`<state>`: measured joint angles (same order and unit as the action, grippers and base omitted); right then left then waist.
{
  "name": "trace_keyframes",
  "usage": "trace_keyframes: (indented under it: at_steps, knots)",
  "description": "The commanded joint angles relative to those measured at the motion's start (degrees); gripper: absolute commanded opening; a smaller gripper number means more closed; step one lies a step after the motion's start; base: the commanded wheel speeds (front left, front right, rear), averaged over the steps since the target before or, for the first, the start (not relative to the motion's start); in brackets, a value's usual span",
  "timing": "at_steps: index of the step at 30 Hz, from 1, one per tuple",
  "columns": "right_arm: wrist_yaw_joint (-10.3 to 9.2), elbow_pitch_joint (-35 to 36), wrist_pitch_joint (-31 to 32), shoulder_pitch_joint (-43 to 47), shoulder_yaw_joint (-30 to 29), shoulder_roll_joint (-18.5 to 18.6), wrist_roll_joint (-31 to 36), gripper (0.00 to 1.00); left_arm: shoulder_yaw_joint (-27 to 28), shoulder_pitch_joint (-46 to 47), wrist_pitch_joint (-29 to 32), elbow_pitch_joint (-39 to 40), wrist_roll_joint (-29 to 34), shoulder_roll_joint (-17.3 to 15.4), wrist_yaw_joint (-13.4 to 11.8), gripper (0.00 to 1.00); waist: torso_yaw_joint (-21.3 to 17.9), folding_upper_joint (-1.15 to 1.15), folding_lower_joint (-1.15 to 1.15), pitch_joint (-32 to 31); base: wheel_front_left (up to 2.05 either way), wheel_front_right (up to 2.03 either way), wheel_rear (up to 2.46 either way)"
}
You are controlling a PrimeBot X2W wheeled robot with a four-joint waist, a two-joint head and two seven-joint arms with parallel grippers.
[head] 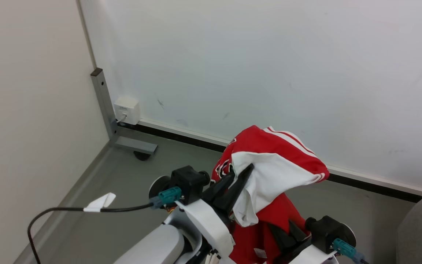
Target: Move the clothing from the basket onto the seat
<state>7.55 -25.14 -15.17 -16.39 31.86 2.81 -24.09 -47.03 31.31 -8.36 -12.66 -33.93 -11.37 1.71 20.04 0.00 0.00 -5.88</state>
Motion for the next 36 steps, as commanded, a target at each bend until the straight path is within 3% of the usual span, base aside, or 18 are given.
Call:
trace_keyframes:
  at_steps: [1,2,3,4,12,29,36]
  knots:
    - [-0.12,0.5,0.0,0.6,-0.4,0.2,0.2,0.0,-0.2,-0.8,-0.3,-0.1,-0.7,0.2,0.1,0.0,-0.4,0.0,0.0,0.1,0.0,0.0,0.0]
    - [-0.12,1.1,0.0,1.0,-0.8,0.2,0.4,0.0,-0.5,-1.2,-0.3,-0.5,-0.8,0.1,0.3,0.06,-0.8,0.0,0.0,0.3,0.0,0.0,0.0]
    - [-0.12,1.6,0.0,1.3,-1.3,0.2,0.6,0.0,-0.7,-1.3,-0.4,-0.7,-0.8,0.0,0.5,0.4,-1.1,0.0,0.0,0.4,0.0,0.0,0.0]
    - [-0.12,2.1,0.0,1.4,-1.8,0.2,0.9,0.0,-1.1,-1.4,-0.6,-0.6,-0.7,-0.1,0.9,1.0,-1.5,0.0,0.0,0.6,0.0,0.0,0.0]
    - [-0.12,5.0,0.0,1.8,-7.8,0.2,2.3,0.0,-2.1,-3.0,-2.6,0.7,0.1,-1.3,1.4,1.0,-6.3,0.0,0.0,2.0,0.0,0.0,0.0]
    - [-0.12,13.7,0.0,2.9,-21.9,2.8,6.3,0.0,1.4,-4.8,-6.8,3.6,5.8,-2.2,2.2,1.0,-30.4,0.0,0.0,6.5,0.0,0.0,0.0]
    - [-0.12,17.0,0.0,4.7,-25.9,3.0,7.7,0.0,2.8,-5.2,-6.8,2.4,8.6,-1.9,3.5,1.0,-36.5,0.0,0.0,8.3,0.0,0.0,0.0]
